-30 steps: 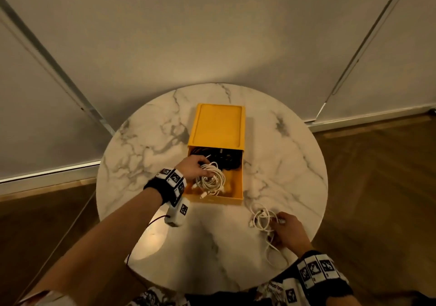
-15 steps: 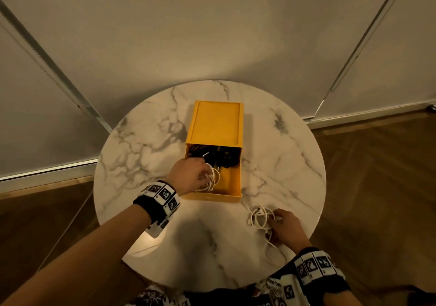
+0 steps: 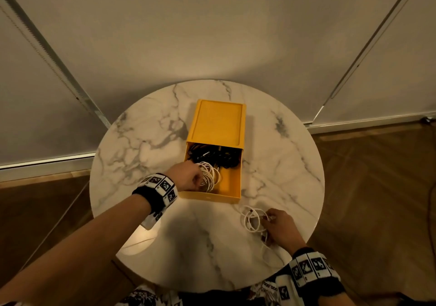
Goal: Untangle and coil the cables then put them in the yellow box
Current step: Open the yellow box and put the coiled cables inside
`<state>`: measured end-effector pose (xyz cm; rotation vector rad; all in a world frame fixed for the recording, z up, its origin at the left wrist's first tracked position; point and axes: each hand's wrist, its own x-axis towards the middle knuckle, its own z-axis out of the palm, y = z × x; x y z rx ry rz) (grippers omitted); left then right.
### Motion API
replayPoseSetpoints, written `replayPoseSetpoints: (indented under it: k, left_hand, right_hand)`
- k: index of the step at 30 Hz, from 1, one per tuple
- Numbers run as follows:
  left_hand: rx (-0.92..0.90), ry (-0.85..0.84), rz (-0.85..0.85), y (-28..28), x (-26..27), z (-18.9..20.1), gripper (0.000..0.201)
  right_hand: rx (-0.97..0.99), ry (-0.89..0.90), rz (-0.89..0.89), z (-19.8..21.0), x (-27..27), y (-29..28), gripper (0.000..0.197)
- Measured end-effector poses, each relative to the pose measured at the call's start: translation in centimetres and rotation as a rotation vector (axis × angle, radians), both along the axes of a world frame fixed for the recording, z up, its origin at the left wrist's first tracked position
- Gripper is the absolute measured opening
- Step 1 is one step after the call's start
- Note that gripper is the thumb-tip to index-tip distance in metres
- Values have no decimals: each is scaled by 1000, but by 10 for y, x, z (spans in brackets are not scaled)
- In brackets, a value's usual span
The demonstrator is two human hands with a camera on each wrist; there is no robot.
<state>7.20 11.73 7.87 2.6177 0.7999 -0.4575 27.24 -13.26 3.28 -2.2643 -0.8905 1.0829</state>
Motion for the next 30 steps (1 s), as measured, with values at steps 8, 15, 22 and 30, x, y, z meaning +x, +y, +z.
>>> replayPoseSetpoints:
  k: [8, 15, 22, 30]
  left_hand:
    - [-430, -648, 327, -77, 2, 26, 20]
    - [-1000, -685, 699, -134, 6, 17, 51]
    - [-1125, -563, 638, -132, -13, 18, 51]
    - [-820, -615, 528, -125, -2, 6, 34]
  right_hand:
    - [227, 227, 37, 53, -13, 12, 9]
    - [319, 245, 152, 81, -38, 26, 10]
    - [206, 209, 230, 80, -49, 21, 14]
    - [217, 326, 260, 79, -67, 29, 14]
